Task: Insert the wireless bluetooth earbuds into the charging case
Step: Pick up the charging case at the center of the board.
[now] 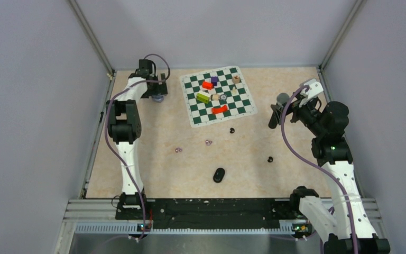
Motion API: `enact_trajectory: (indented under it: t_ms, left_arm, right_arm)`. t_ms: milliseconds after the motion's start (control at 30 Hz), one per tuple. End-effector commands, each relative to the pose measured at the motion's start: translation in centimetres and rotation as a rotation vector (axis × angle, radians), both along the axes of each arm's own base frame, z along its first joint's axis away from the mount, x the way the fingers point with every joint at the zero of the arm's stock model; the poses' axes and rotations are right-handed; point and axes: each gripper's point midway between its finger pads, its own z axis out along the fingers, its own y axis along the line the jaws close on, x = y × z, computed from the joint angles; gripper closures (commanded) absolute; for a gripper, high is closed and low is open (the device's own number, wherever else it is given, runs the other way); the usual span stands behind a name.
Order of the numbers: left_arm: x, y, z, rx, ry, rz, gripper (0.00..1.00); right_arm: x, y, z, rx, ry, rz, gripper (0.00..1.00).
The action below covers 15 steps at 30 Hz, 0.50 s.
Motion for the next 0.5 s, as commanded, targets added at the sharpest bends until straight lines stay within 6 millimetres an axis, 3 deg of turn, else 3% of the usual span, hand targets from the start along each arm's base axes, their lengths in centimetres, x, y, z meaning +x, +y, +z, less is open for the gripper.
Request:
enact_trajectory:
  t_ms: [0, 300, 467]
  left_arm:
    - [1.26, -0.90, 1.41, 0.025, -0.037, -0.020, 0.01]
    - [0.93, -0.73, 0.98, 0.053, -0.009, -0.027, 0.02]
    - [0.75, -1.07, 0.75, 0.045, 0.000, -0.046, 0.10]
  right_arm:
    - [0.13, 0.28, 0.88, -0.011, -0.038, 0.006, 0.04]
    - [0.03, 0.27, 1.05, -0.011, -0.045, 0.006, 0.04]
    - [-0.07, 0.33, 1.16, -0.011, -0.048, 0.008, 0.05]
